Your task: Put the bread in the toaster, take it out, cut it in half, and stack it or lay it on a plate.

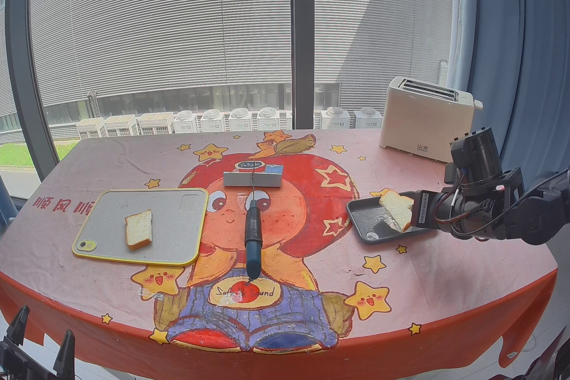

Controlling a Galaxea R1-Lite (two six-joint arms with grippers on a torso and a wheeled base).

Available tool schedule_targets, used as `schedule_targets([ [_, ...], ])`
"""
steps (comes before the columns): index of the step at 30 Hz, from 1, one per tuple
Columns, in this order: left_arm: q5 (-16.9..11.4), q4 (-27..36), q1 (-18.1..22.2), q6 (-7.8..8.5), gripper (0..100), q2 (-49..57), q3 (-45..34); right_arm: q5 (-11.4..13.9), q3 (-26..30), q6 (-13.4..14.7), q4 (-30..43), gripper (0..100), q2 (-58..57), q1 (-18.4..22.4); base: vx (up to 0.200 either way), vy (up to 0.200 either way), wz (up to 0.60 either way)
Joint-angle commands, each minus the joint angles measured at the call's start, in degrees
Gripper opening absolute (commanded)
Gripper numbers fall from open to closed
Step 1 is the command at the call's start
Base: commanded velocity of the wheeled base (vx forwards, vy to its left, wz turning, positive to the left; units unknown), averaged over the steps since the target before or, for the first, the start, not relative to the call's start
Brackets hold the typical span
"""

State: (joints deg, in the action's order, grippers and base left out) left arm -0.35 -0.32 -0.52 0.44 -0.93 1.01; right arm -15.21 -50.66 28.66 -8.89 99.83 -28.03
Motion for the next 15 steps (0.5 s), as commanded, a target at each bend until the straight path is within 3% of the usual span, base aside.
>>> schedule_targets([
  [1,0.0,0.0,0.0,0.0,100,0.9,-1.0,0.0,-0.1,0.0,0.0,0,1.2,0.0,0.0,0.0,0.0],
  [15,0.0,0.0,0.0,0.0,100,0.9,-1.0,-0.1,-0.7,0.0,-1.3,0,2.4,0.1,0.0,0.0,0.0],
])
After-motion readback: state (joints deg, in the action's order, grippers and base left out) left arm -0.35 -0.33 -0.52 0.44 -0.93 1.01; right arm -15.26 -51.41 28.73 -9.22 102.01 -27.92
